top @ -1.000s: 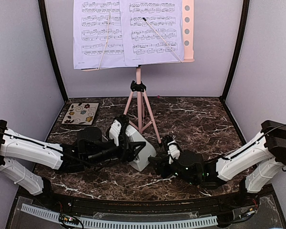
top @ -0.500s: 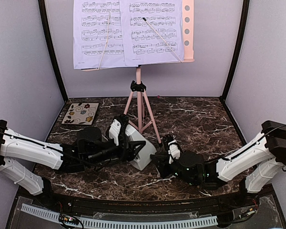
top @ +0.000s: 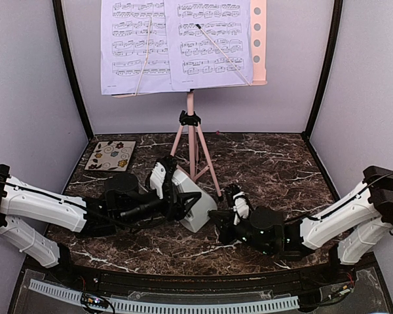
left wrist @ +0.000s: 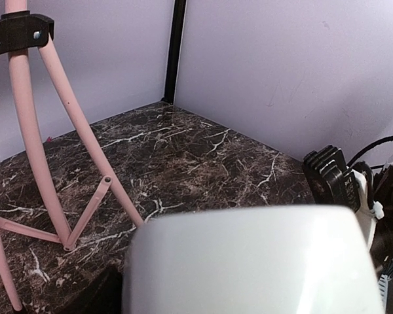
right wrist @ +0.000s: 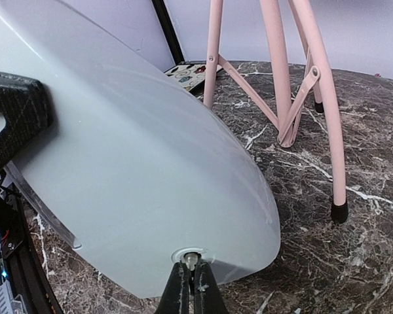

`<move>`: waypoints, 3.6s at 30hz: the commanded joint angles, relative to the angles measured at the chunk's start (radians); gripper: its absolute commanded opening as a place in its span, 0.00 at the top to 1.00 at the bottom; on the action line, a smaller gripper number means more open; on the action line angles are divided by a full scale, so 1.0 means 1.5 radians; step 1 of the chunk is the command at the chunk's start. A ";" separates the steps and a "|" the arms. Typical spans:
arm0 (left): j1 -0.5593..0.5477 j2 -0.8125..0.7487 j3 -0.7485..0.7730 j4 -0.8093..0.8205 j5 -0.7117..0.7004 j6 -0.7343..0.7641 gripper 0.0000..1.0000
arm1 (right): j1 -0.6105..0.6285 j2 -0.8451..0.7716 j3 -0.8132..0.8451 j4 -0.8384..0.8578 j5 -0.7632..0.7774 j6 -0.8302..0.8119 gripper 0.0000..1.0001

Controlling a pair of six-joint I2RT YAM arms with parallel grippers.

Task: Set up the instrument practice props

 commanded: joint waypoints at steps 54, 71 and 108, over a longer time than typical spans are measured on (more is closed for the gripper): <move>-0.045 0.196 0.187 -0.093 -0.053 -0.037 0.74 | -0.114 -0.366 -0.033 -0.355 -0.027 0.215 0.00; -0.032 0.102 0.141 -0.117 0.038 -0.011 0.01 | -0.134 -0.285 0.107 -0.443 -0.089 0.179 0.00; -0.028 0.084 0.036 0.080 0.090 0.052 0.36 | -0.143 -0.177 0.034 -0.248 -0.197 0.273 0.09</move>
